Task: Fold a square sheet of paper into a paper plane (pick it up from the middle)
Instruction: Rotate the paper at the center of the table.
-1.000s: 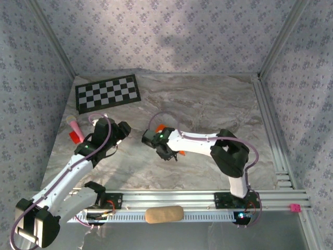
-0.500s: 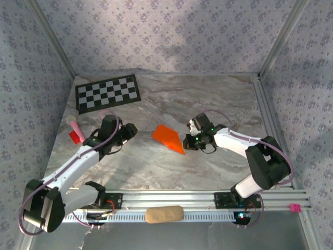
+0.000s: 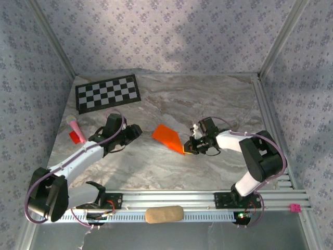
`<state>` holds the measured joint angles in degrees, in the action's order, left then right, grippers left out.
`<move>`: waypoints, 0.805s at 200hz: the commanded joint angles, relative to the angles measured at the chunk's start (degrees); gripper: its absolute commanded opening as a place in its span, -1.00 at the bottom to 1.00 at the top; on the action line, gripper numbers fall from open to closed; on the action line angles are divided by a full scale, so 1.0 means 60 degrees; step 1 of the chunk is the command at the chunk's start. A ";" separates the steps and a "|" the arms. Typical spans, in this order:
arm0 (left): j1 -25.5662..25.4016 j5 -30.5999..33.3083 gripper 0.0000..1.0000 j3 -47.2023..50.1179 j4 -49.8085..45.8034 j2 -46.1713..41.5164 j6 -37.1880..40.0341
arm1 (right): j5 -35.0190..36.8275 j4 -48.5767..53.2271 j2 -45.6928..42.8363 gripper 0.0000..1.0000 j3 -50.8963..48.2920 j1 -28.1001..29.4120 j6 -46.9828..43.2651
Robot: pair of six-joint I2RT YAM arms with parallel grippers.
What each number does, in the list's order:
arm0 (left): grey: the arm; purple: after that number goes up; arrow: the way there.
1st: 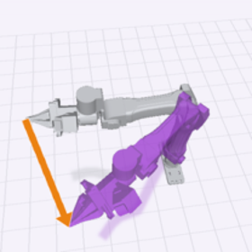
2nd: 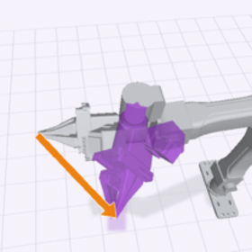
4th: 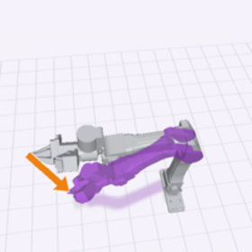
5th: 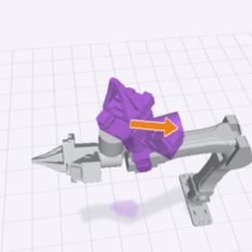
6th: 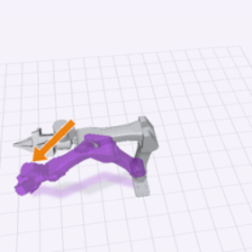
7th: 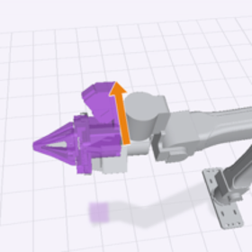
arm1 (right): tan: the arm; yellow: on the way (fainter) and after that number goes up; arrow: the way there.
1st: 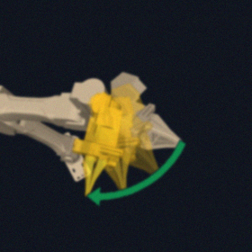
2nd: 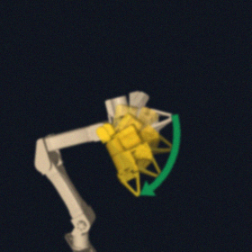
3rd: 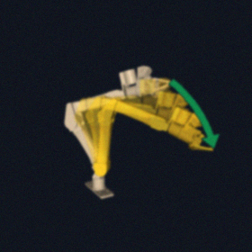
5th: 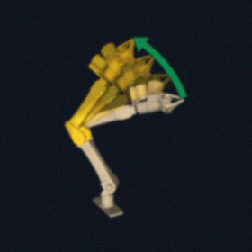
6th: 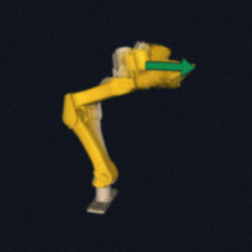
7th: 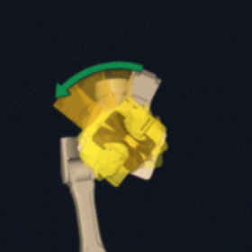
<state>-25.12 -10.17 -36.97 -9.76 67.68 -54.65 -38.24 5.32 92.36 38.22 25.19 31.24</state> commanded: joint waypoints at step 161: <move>-0.1543 -0.1699 -0.48 -0.2412 0.1344 0.3898 0.0146 | 0.2236 -0.0689 -0.0007 -0.99 -0.0471 0.1671 0.4182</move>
<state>-33.19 -16.58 -48.03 -4.84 86.94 -54.15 -30.87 -2.52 92.77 36.67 33.80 50.72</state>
